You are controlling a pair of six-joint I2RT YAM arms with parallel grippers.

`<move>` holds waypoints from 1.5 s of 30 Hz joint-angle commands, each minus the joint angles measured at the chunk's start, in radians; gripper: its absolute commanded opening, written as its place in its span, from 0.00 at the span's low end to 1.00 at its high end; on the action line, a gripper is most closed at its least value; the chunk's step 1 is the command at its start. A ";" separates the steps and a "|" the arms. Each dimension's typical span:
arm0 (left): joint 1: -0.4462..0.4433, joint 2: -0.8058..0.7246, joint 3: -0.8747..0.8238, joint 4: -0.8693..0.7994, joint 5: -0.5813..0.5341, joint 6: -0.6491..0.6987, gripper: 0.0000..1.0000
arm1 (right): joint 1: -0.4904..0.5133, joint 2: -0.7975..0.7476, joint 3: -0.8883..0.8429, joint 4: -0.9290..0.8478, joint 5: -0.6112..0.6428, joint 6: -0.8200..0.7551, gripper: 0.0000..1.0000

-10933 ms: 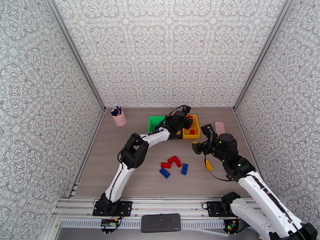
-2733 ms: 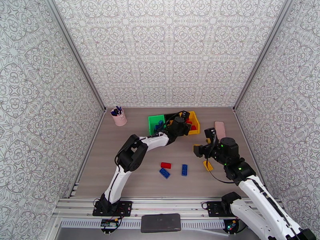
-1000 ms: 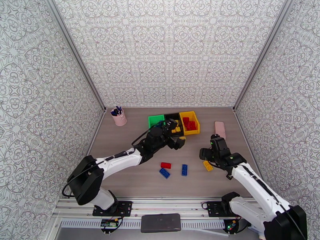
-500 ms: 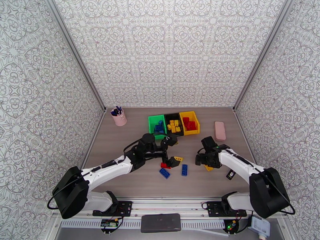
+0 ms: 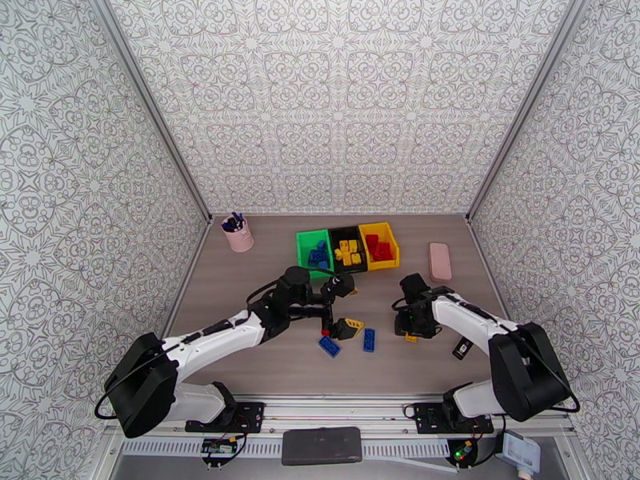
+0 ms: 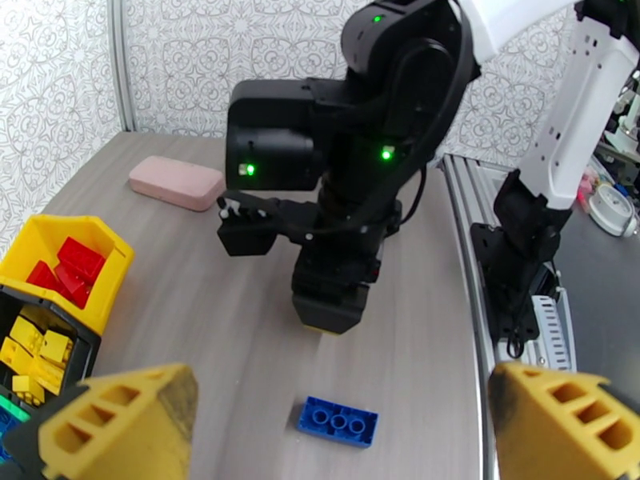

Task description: Sort the legos into containers by color

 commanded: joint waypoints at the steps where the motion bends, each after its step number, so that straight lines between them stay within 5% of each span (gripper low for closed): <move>1: 0.008 -0.018 -0.018 -0.004 0.020 -0.012 1.00 | -0.005 0.020 0.029 -0.010 0.003 0.001 0.45; 10: 0.033 -0.072 -0.051 -0.029 -0.031 -0.020 1.00 | -0.005 0.005 0.042 -0.009 0.003 -0.013 0.27; 21: 0.097 -0.222 -0.114 -0.157 -0.106 -0.016 1.00 | 0.103 0.005 0.214 0.084 0.027 -0.084 0.26; 29: 0.141 -0.304 -0.141 -0.218 -0.167 -0.004 1.00 | 0.197 0.185 0.495 0.227 0.070 -0.169 0.27; 45: 0.137 -0.327 -0.151 -0.204 -0.214 -0.051 0.99 | 0.169 0.625 0.943 0.378 0.123 -0.241 0.27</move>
